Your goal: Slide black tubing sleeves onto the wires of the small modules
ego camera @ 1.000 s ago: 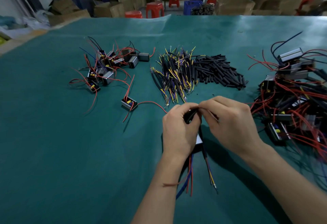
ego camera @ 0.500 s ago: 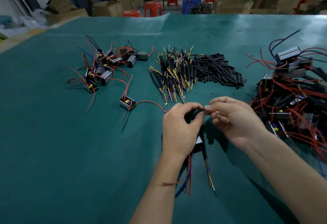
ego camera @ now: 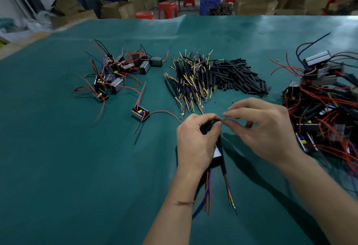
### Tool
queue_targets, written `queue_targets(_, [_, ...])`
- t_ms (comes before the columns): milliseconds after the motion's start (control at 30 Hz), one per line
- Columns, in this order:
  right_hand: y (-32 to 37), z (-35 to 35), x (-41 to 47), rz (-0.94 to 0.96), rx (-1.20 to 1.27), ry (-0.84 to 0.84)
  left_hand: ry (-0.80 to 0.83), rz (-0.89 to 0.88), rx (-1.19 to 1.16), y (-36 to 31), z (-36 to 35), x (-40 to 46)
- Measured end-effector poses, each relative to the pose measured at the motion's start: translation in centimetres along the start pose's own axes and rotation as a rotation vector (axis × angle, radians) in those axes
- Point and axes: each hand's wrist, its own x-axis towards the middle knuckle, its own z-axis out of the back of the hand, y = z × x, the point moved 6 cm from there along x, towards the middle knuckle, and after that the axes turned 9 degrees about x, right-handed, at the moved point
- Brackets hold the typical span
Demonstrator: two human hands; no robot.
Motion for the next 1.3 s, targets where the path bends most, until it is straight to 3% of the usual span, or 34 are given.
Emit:
queue_targets(267, [0.4, -0.9, -0.2, 0.116, -0.15, 0.035, -0.003, 0.0, -0.018, 0.1, 0.0, -0.1])
queue_targets(467, [0.5, -1.6, -0.1, 0.019, -0.192, 0.105, -0.003, -0.039, 0.003, -0.1, 0.0, -0.1])
queue_targets(600, [-1.6, -1.7, -0.6, -0.438, 0.063, 0.045, -0.014, -0.051, 0.005, -0.2, 0.0, 0.0])
queue_targets(733, [-3.7, -3.4, -2.4, -1.107, 0.773, -0.069, -0.038, -0.075, 0.011, -0.4, 0.0, -0.1])
queue_targets(800, [-3.9, -4.0, -3.2, -1.292, 0.962, -0.112, -0.045, -0.087, 0.037, -0.4, 0.0, -0.1])
queue_targets(867, [-3.8, -4.3, -3.5, -1.35, 1.028, -0.095, -0.038, -0.09, 0.047, -0.5, 0.0, -0.1])
queue_targets(933, [-3.7, -3.9, -3.0, -1.235, 0.954, -0.031, -0.034, -0.076, 0.033, -0.5, 0.0, -0.1])
queue_targets(1100, [-2.9, -0.9, -0.4, -0.608, 0.386, 0.184, -0.031, -0.026, -0.023, -0.1, 0.1, -0.1])
queue_targets(1300, [-1.9, 0.3, 0.3, -0.339, 0.227, 0.17, -0.014, -0.042, 0.001, -0.1, -0.1, -0.1])
